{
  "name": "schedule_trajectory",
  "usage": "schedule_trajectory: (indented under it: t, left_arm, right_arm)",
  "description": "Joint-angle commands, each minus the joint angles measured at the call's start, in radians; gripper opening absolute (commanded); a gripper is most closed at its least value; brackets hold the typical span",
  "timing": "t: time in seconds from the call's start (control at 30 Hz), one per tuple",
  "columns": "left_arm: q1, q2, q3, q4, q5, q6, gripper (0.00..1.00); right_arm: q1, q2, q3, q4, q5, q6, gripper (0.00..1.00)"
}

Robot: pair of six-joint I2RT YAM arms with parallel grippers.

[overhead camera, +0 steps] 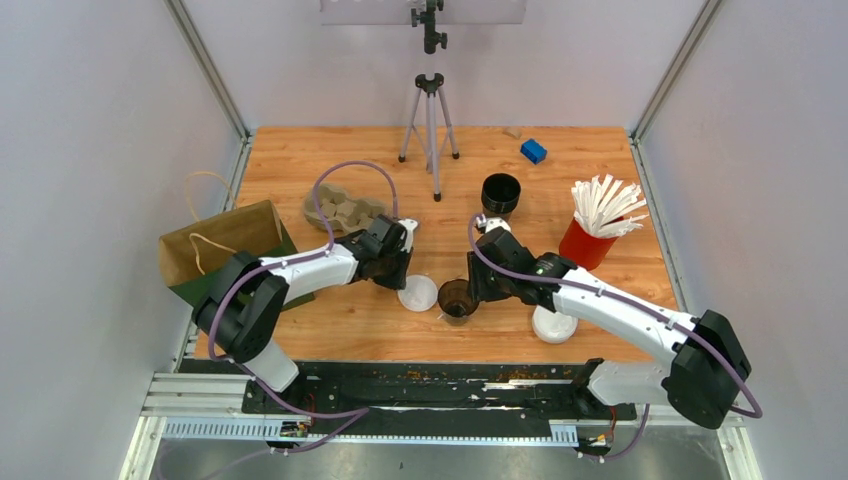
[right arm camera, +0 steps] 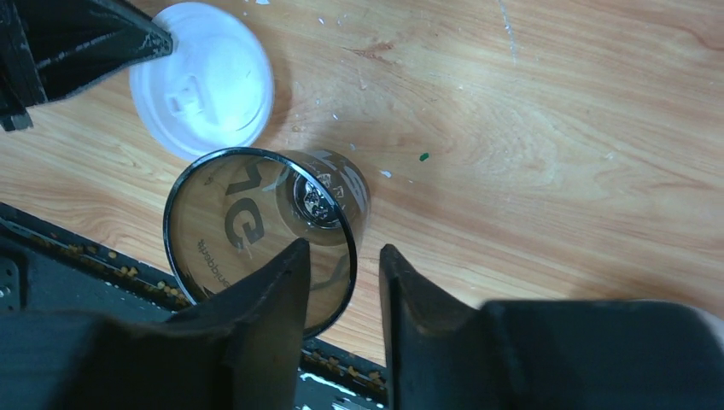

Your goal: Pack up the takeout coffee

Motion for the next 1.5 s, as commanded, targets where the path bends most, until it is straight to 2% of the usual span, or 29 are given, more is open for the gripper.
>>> schedule_trajectory:
  t: [0.0, 0.23, 0.37, 0.5, 0.63, 0.77, 0.87, 1.0, 1.07, 1.2, 1.47]
  left_arm:
    - [-0.003, -0.003, 0.059, 0.002, 0.003, 0.031, 0.02]
    - [-0.002, -0.107, 0.106, -0.077, 0.032, 0.016, 0.0]
    - [0.005, -0.188, 0.173, -0.139, 0.047, -0.005, 0.0]
    - [0.07, -0.258, 0.219, -0.164, 0.172, -0.068, 0.0]
    - [0.165, -0.35, 0.201, -0.067, 0.4, -0.219, 0.0]
    - [0.183, -0.402, 0.222, 0.0, 0.537, -0.34, 0.0]
    - [0.193, -0.429, 0.183, 0.156, 0.643, -0.52, 0.0]
    - [0.192, -0.454, 0.062, 0.637, 0.739, -0.931, 0.0]
    - [0.192, -0.47, -0.001, 0.801, 0.734, -1.073, 0.0]
    - [0.16, -0.492, -0.053, 0.951, 0.708, -1.209, 0.01]
    - [0.086, -0.489, -0.124, 1.142, 0.654, -1.354, 0.02]
  right_arm:
    - [-0.005, -0.072, 0.053, -0.025, 0.014, -0.006, 0.41]
    - [-0.006, -0.177, 0.109, -0.04, 0.026, -0.083, 0.72]
    - [-0.005, -0.249, 0.108, 0.059, 0.011, -0.189, 0.78]
    - [-0.005, -0.362, 0.045, 0.276, -0.031, -0.314, 0.79]
    - [-0.005, -0.504, -0.124, 0.61, -0.156, -0.501, 0.8]
    - [-0.004, -0.615, -0.256, 0.868, -0.301, -0.714, 0.84]
    - [-0.004, -0.658, -0.303, 0.982, -0.425, -0.822, 0.88]
    - [-0.003, -0.634, -0.303, 1.062, -0.46, -0.879, 0.91]
    - [-0.002, -0.612, -0.305, 1.124, -0.461, -0.883, 0.92]
    - [0.009, -0.562, -0.308, 1.241, -0.457, -0.911, 0.92]
    - [0.04, -0.484, -0.27, 1.286, -0.49, -0.982, 0.92]
